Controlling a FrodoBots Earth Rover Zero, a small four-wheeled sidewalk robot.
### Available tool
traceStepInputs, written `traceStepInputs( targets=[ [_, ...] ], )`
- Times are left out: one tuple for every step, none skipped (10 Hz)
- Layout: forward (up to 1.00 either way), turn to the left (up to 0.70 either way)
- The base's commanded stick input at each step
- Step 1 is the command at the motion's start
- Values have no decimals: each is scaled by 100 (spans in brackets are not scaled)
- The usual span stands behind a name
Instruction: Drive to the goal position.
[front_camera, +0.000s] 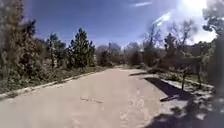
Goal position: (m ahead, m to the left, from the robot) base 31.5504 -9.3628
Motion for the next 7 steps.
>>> traceStepInputs(
  targets=[
    [100,-16],
    [100,-40],
    [100,-40],
    [100,-22],
    [100,0],
    [100,0],
    [100,0]
  ],
)
